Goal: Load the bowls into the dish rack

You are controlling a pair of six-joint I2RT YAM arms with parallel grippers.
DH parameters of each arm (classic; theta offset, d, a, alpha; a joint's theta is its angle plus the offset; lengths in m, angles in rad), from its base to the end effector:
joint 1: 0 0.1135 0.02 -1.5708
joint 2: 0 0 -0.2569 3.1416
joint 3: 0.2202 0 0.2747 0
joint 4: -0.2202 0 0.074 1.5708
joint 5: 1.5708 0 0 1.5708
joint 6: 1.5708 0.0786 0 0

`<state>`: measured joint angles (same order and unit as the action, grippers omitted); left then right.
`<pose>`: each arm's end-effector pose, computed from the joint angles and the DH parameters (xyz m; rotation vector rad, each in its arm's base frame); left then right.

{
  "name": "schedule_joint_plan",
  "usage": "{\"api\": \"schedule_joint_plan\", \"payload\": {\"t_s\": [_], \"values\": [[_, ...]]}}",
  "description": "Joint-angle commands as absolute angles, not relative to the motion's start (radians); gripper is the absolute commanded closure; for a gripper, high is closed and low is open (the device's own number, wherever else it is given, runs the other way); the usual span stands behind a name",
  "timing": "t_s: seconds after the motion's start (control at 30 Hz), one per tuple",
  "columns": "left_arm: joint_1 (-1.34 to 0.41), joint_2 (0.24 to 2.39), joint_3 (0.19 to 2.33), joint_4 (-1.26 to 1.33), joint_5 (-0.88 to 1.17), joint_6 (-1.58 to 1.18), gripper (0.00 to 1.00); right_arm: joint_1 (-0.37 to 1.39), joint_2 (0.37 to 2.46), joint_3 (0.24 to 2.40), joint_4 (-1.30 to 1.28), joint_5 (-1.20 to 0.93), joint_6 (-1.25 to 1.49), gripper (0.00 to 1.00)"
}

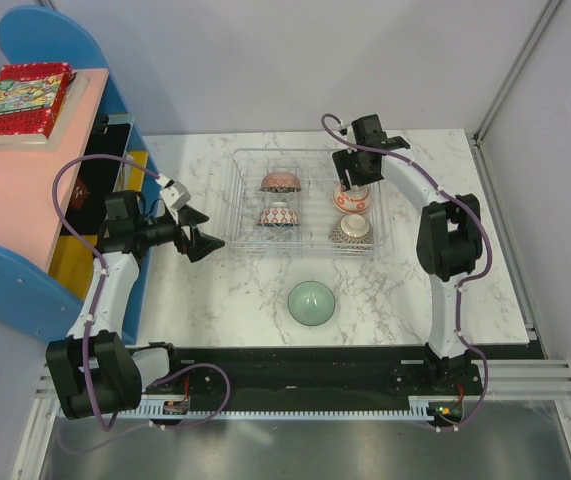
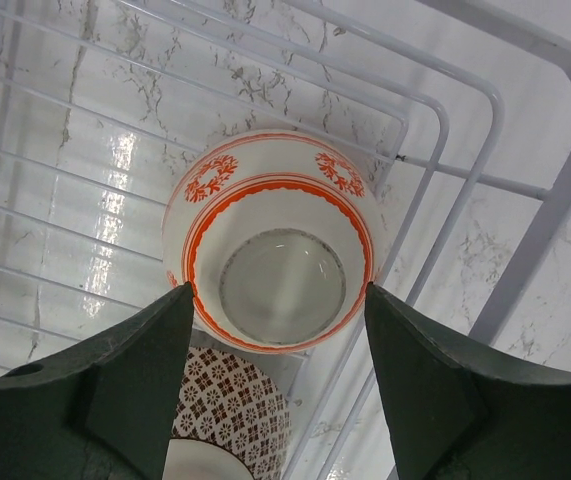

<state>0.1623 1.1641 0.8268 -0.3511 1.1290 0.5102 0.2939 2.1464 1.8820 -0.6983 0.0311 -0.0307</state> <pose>0.2822 -0.0258 0.2490 0.8639 1.7239 -0.8165 0.4998 0.1487 0.1917 -0.3973 2.5027 0.0653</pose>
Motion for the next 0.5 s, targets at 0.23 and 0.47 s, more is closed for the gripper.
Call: {"api": "schedule_joint_plan", "payload": {"t_s": [0.23, 0.47], "values": [[0.169, 1.144, 0.818, -0.350, 1.167, 0.542, 0.00, 0.273, 2.200, 1.933, -0.710, 0.003, -0.035, 0.27], [0.170, 1.147, 0.816, -0.350, 1.167, 0.543, 0.00, 0.273, 2.183, 1.919, -0.706, 0.003, -0.035, 0.39]]}}
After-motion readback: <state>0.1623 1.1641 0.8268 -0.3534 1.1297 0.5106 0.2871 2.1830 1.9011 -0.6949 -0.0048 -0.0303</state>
